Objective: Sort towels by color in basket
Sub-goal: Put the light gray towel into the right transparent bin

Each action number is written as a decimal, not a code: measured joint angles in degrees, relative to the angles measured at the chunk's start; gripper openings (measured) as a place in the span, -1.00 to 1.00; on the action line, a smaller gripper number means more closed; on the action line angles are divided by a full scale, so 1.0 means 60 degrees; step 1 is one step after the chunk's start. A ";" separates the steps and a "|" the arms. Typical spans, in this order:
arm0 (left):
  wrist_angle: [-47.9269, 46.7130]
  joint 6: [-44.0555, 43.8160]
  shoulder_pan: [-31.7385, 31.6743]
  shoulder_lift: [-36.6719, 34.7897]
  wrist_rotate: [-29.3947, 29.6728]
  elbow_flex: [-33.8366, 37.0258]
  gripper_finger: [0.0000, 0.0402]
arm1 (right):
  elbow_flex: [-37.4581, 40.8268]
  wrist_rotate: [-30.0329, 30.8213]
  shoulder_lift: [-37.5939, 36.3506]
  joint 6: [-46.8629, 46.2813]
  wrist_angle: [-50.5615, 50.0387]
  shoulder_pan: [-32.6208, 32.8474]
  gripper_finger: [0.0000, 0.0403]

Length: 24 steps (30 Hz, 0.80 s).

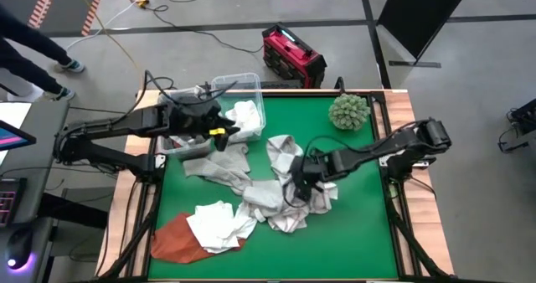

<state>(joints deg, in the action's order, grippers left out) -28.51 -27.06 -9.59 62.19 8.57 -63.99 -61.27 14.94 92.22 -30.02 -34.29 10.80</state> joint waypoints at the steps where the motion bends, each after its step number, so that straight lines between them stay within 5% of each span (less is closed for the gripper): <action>1: 0.0073 -0.0005 -0.0049 0.0003 0.0034 -0.0004 -0.28 | 0.0032 -0.0257 0.0001 0.0642 0.0319 -0.0204 0.20; 8: 0.0093 -0.0895 -0.0108 -0.0060 0.0252 -0.0004 -0.28 | -0.0116 -0.3222 -0.0010 0.2984 0.2014 -0.1373 -0.87; 11: 0.0088 -0.1226 -0.0098 -0.0259 0.0253 -0.0004 -0.28 | -0.0586 -0.3892 -0.0281 0.3506 0.1963 -0.1535 -0.88; 24: 0.0890 -0.0538 -0.0083 -0.1021 0.0493 -0.0004 -0.28 | -0.4548 -0.4051 -0.1572 0.6382 0.2856 -0.2444 -0.89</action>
<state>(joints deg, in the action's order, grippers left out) -23.17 -30.28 -10.09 56.07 11.53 -64.01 -88.56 -9.37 82.79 8.27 -17.16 -3.86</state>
